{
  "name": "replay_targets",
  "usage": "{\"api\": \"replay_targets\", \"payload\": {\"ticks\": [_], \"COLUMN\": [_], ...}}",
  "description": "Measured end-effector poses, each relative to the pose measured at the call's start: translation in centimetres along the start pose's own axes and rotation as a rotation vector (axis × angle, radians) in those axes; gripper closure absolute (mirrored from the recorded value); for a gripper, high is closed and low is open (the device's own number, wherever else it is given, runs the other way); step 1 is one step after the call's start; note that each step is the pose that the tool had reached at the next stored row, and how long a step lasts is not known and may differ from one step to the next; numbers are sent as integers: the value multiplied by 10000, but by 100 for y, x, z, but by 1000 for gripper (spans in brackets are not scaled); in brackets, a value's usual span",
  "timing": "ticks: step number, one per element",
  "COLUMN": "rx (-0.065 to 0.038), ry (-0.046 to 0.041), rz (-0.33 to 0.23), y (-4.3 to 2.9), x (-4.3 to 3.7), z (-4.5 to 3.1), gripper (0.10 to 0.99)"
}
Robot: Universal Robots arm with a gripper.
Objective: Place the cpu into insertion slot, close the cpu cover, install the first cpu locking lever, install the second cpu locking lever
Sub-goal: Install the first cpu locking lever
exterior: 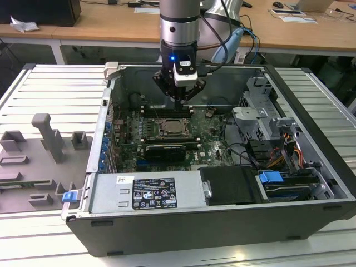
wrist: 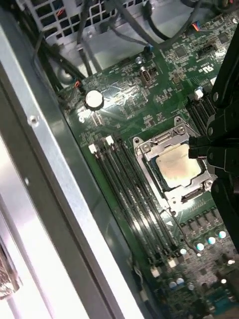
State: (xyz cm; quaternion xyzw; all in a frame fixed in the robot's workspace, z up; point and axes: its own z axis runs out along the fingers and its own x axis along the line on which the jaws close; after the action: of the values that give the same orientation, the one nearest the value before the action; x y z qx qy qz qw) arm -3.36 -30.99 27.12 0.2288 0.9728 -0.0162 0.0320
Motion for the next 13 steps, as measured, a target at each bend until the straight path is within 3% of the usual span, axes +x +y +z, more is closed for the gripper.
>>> {"api": "replay_targets", "payload": {"ticks": [1,4,5,6,7,8,10,12,13], "rx": [36,-99,-212,-329,-525,-612,-683,-711,-742], "ry": [123,569,737,835,952,995,1024,996,935], "rz": [-68,-137,-185,-251,-397,-496,-871,-1286,-1530], "y": [0,3,3,3,3,3,4,3,3], "x": [-1,-6,-7,-7,-7,-7,-6,-7,-7], "z": [-1,0,0,0,1,1,2,2,2], "gripper": [980,980,980,980,980,980,980,980,980]}}
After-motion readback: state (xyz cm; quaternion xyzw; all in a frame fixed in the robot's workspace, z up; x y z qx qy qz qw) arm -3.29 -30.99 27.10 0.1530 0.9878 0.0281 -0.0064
